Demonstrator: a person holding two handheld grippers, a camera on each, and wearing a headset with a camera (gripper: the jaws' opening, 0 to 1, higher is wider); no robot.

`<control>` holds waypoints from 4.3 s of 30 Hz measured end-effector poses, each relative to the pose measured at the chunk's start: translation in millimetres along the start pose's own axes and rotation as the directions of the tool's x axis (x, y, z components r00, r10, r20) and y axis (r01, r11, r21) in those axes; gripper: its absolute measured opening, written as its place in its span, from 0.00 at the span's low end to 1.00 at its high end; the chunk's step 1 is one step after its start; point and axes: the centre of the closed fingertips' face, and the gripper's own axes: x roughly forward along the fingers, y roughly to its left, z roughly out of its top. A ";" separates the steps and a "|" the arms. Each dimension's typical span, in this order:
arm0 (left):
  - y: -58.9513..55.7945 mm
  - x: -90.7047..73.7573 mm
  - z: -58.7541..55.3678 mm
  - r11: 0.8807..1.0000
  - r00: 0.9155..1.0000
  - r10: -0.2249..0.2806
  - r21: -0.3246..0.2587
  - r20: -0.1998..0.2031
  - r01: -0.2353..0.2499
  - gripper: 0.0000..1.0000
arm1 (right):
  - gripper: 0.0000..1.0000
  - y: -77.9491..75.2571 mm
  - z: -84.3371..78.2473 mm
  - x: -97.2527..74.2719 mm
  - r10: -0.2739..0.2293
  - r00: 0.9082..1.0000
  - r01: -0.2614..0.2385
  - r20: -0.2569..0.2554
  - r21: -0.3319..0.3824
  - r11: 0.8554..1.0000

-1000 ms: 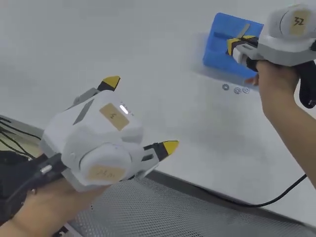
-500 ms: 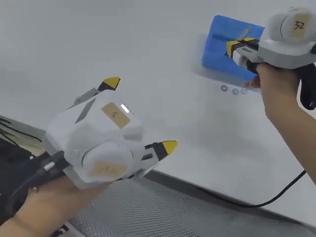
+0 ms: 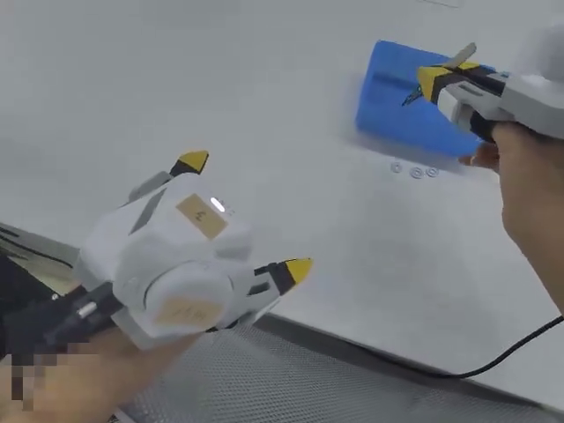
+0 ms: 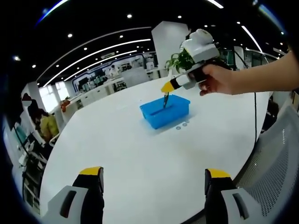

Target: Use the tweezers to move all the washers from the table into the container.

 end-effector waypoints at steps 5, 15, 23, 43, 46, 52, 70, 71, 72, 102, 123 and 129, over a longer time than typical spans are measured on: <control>3.0 0.2 -1.7 1.000 1.000 0.007 -0.007 -0.005 -0.007 0.91 | 0.03 7.2 -14.5 -9.1 -0.005 1.000 0.005 -0.023 -0.009 1.000; 3.4 1.6 -4.2 1.000 1.000 0.008 -0.005 -0.019 -0.008 0.90 | 0.03 8.3 -59.4 4.3 -0.002 0.994 0.003 -0.109 0.009 1.000; 3.1 1.9 -5.7 1.000 1.000 0.010 0.001 -0.027 -0.010 0.90 | 0.03 3.2 -67.8 3.6 -0.007 0.992 0.009 -0.129 0.010 1.000; 3.0 2.9 -8.7 1.000 0.999 0.011 0.009 -0.044 -0.011 0.89 | 0.03 1.2 -73.8 7.2 -0.035 0.988 0.030 -0.150 -0.034 0.999; 2.9 2.8 -8.7 1.000 0.999 0.010 0.010 -0.045 -0.010 0.89 | 0.02 1.8 -73.6 8.0 -0.041 0.987 0.031 -0.156 -0.067 0.997; 3.1 2.3 -8.1 1.000 0.999 0.011 0.008 -0.041 -0.011 0.89 | 0.02 2.1 -74.1 6.9 -0.045 0.986 0.033 -0.159 -0.074 0.997; -0.2 0.8 -2.2 1.000 1.000 -0.008 -0.008 -0.009 0.008 0.91 | 0.02 1.5 -48.5 -6.8 -0.029 0.993 0.029 -0.114 0.005 1.000; 0.4 0.8 -2.8 1.000 1.000 -0.005 -0.006 -0.012 0.005 0.91 | 0.02 1.0 -46.5 -7.5 -0.029 0.993 0.030 -0.110 0.007 1.000; 0.8 1.0 -3.4 1.000 1.000 -0.003 -0.004 -0.016 0.003 0.91 | 0.02 0.7 -44.5 -8.0 -0.030 0.994 0.031 -0.107 0.009 0.999; -0.6 1.9 -3.9 1.000 1.000 -0.006 0.000 -0.017 0.006 0.91 | 0.02 -25.3 -20.5 34.2 -0.069 0.992 0.062 -0.102 -0.067 0.996; 1.0 3.0 -10.1 1.000 0.999 0.004 0.006 -0.052 -0.004 0.90 | 0.02 -36.2 -46.7 43.5 -0.086 0.983 0.079 -0.160 -0.050 0.996; 2.6 2.8 -11.1 1.000 0.998 0.012 0.006 -0.058 -0.012 0.89 | 0.03 -37.4 -46.7 40.1 -0.073 0.984 0.070 -0.164 -0.021 0.997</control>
